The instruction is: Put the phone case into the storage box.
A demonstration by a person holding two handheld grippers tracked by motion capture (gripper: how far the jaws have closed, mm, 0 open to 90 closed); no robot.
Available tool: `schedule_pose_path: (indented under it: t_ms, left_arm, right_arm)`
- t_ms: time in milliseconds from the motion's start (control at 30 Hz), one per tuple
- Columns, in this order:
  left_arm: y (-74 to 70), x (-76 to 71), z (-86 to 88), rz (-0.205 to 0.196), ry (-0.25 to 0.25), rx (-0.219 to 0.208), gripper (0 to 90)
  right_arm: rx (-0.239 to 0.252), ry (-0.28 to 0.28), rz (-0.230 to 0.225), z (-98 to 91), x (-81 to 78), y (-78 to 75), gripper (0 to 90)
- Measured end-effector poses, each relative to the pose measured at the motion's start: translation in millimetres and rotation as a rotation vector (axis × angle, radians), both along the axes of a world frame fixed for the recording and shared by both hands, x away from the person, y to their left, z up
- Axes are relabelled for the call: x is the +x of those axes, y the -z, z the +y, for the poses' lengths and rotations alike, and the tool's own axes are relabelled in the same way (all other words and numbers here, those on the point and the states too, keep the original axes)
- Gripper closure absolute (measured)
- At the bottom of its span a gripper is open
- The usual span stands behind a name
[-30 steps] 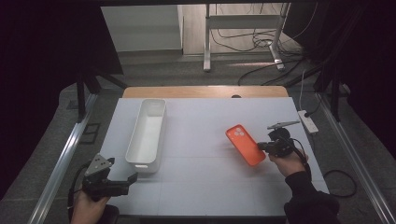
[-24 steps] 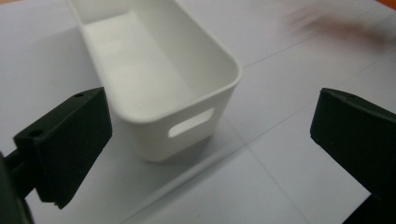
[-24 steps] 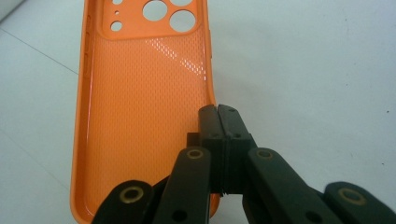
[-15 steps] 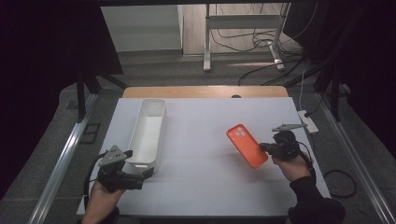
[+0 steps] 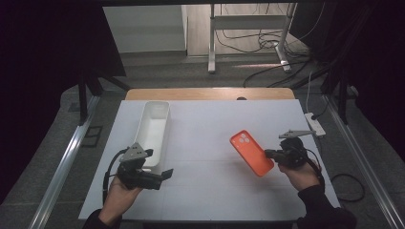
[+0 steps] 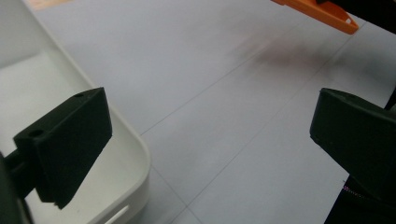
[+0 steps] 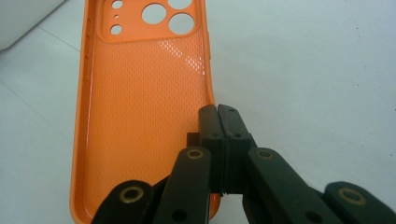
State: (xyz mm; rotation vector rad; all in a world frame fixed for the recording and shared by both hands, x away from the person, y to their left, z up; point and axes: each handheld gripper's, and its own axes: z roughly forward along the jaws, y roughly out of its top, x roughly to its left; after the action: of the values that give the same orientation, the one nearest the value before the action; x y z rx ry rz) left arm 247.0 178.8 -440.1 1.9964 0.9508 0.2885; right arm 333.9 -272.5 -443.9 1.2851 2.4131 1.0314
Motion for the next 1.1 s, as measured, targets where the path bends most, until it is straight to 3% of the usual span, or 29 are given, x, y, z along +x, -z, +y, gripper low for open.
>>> schedule_pose_path:
  t_ms: [433,867,1100]
  left_arm:
    - [1.2,27.2,-31.1,0.038,0.097,-0.016,0.0]
    - [5.7,49.2,-58.3,0.091,0.143,-0.045,0.0]
    - [6.7,56.1,-65.5,0.101,0.16,-0.061,0.0]
  right_arm:
    - [0.017,0.006,-0.031,0.0,-12.4,-4.2,89.3]
    - [0.026,-0.012,-0.065,11.7,-17.0,-8.1,89.3]
    - [0.029,-0.021,-0.076,17.0,-18.5,-9.1,89.3]
